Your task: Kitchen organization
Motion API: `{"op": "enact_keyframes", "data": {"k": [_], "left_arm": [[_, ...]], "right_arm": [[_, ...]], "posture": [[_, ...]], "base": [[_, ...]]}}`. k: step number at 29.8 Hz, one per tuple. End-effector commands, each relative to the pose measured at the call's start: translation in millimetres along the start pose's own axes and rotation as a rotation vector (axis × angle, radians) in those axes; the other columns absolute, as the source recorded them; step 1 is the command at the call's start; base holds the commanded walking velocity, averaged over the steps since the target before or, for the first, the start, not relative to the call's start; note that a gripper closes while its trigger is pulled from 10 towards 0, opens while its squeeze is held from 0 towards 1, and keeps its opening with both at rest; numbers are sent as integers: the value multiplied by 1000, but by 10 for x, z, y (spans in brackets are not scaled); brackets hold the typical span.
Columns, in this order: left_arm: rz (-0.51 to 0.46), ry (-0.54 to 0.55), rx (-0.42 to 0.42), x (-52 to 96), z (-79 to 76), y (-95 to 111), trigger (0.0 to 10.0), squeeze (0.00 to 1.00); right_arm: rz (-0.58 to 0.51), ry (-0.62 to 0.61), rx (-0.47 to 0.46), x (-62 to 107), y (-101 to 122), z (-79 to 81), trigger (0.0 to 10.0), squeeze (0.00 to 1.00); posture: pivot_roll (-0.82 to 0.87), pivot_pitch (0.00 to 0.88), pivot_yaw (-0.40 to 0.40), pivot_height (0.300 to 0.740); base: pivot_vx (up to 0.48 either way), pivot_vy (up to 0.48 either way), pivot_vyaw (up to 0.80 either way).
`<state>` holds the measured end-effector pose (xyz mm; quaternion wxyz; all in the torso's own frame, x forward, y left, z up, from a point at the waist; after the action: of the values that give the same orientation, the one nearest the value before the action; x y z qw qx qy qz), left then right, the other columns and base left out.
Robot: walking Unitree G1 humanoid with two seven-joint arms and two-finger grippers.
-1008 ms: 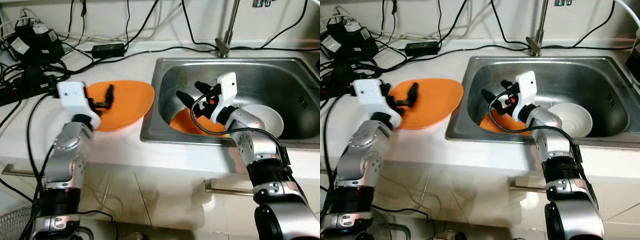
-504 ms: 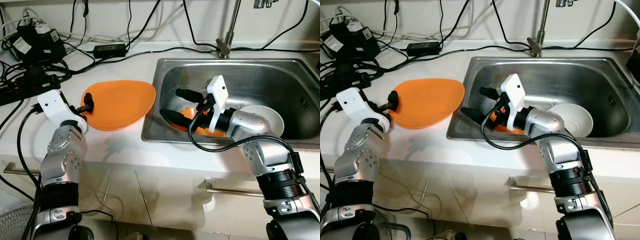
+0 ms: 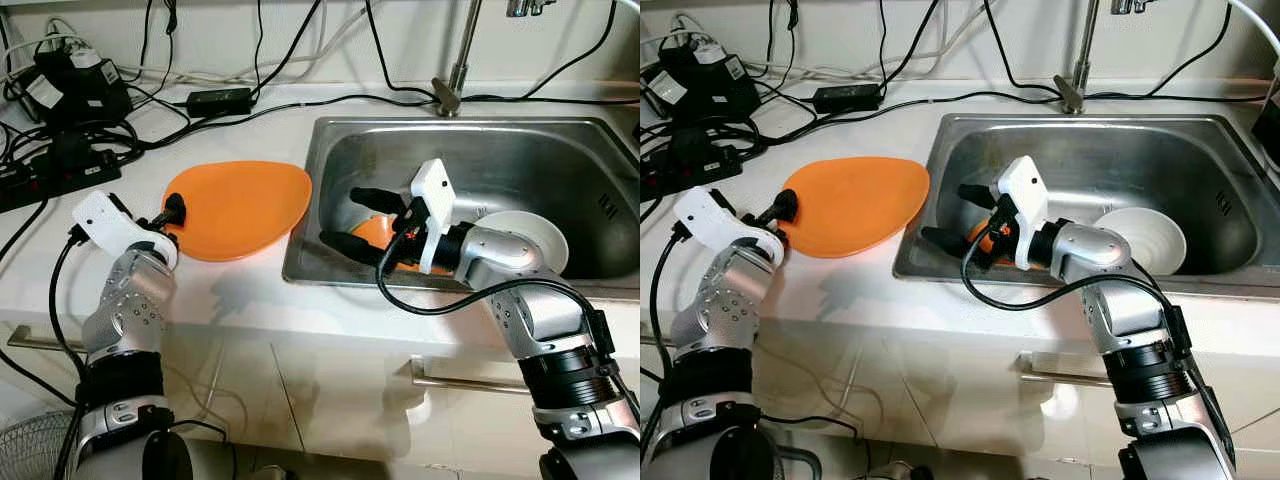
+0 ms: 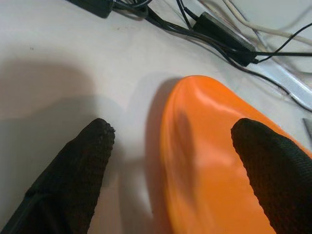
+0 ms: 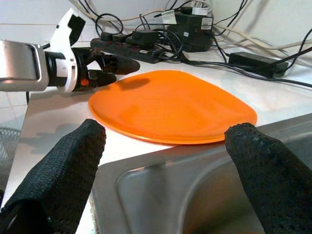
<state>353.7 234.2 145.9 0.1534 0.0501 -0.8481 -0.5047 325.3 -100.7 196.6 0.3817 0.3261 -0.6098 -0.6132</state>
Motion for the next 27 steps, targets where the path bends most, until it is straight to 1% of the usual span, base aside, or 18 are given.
{"op": "enact_keyframes", "data": {"k": [1, 2, 6, 7, 8, 10, 14, 15, 16, 17, 18, 19, 27], "left_arm": [[140, 11, 49, 0, 38, -269, 10000, 0], [156, 2, 62, 2, 27, -290, 10000, 0], [254, -55, 158, 38, -94, -417, 10000, 0], [300, -97, 197, 67, -159, -476, 10000, 0], [300, -97, 197, 67, -159, -476, 10000, 0], [334, -129, 214, 88, -193, -512, 10000, 0], [382, -161, 250, 108, -208, -568, 10000, 0], [394, -166, 274, 140, -224, -594, 4510, 0], [395, -166, 287, 151, -232, -592, 1686, 0], [395, -166, 287, 151, -232, -592, 1686, 0], [393, -168, 295, 158, -238, -586, 0, 0], [390, -176, 313, 168, -256, -566, 0, 0], [375, -186, 342, 179, -285, -526, 0, 0]], "right_arm": [[6, 19, 14, -6, 19, 33, 10000, 0], [6, 20, 14, -7, 20, 36, 10000, 0], [10, 22, 17, -10, 20, 44, 10000, 0], [11, 22, 17, -14, 17, 46, 10000, 0], [11, 22, 17, -14, 17, 46, 10000, 0], [13, 23, 18, -17, 14, 50, 10000, 0], [16, 23, 18, -24, 2, 54, 10000, 0], [18, 22, 19, -27, -2, 52, 10000, 0], [18, 22, 19, -26, -2, 52, 10000, 0], [18, 22, 19, -26, -2, 52, 10000, 0], [19, 22, 19, -26, -3, 51, 10000, 0], [20, 22, 18, -26, -5, 50, 10000, 0], [22, 21, 14, -33, -7, 48, 10000, 0]], "posture": [[-33, 32, 98, 740], [-33, 32, 98, 740], [-34, 32, 98, 740], [-33, 34, 98, 740], [-33, 34, 98, 740], [-32, 37, 98, 740], [-31, 40, 96, 740], [-30, 42, 95, 740], [-30, 42, 95, 740], [-30, 42, 95, 740], [-31, 43, 93, 740], [-31, 43, 93, 740], [-32, 44, 92, 740]], "base": [[0, 0, 0], [0, 0, 0], [0, 0, 0], [0, 0, 0], [0, 0, 0], [0, 0, 0], [0, 0, 0], [0, 0, 0], [0, 0, 0], [0, 0, 0], [0, 0, 0], [0, 0, 0], [0, 0, 0]]}}
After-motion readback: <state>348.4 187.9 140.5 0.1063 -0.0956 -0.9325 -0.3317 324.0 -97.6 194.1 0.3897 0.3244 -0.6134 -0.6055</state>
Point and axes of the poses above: a point about 5 cm out from each wrist's last joint towards the gripper, its own x axis pointing back from the gripper into the wrist, its own y axis along the axis of the wrist's last joint, z = x × y, the point moved 1 cm from there along -x, pointing out of the wrist towards the gripper, and after that the axes turned 8 degrees about -x, right-handed, at the moved point
